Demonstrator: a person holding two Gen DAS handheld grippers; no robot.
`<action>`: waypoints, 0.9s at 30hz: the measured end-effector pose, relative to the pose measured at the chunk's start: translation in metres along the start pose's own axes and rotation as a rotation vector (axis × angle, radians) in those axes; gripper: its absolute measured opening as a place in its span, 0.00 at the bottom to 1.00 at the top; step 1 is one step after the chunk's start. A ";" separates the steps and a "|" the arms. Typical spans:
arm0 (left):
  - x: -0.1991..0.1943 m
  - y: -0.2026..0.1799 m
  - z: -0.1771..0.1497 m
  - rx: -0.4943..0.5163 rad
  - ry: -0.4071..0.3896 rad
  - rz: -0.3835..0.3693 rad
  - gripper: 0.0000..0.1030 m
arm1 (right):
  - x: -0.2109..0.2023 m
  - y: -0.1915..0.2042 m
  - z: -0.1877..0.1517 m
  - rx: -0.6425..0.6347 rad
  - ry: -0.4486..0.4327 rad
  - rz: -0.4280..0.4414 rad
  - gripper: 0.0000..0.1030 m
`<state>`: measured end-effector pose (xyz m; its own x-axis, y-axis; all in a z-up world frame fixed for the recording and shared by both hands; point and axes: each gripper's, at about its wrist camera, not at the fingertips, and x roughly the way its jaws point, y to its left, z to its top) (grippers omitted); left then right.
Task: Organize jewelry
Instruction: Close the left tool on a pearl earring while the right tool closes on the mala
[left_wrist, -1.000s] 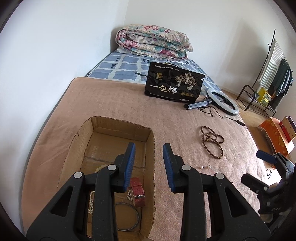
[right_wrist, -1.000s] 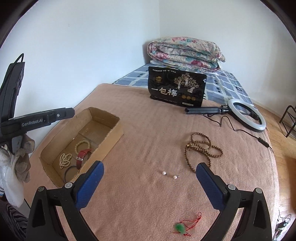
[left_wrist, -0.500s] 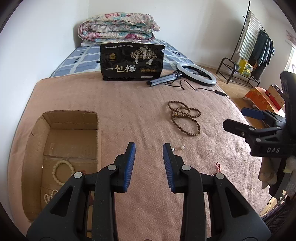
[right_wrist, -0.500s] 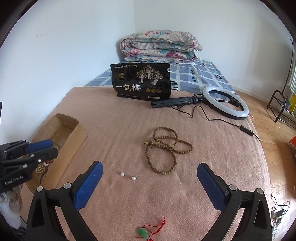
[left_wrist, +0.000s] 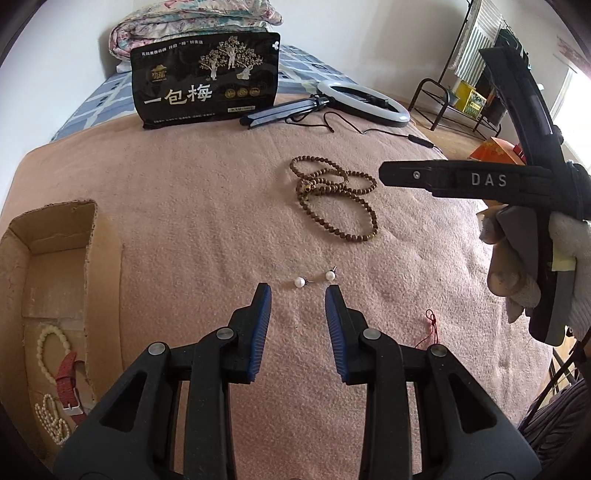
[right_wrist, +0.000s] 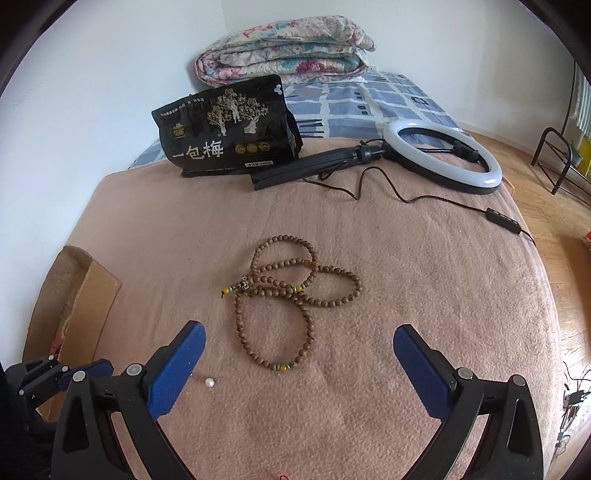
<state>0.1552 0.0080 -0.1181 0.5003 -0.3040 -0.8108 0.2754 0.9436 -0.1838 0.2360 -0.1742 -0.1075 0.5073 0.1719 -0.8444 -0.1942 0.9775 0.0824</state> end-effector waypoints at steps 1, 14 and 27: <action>0.005 0.000 0.000 0.001 0.009 0.004 0.29 | 0.006 0.000 0.002 -0.001 0.009 -0.001 1.00; 0.043 -0.003 0.006 0.004 0.063 -0.002 0.23 | 0.066 -0.009 0.019 0.074 0.106 0.035 1.00; 0.062 -0.007 0.003 0.054 0.093 0.007 0.22 | 0.103 -0.005 0.026 0.132 0.207 0.034 1.00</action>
<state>0.1862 -0.0179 -0.1654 0.4248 -0.2814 -0.8604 0.3176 0.9364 -0.1495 0.3116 -0.1580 -0.1811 0.3167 0.1892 -0.9295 -0.0896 0.9815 0.1693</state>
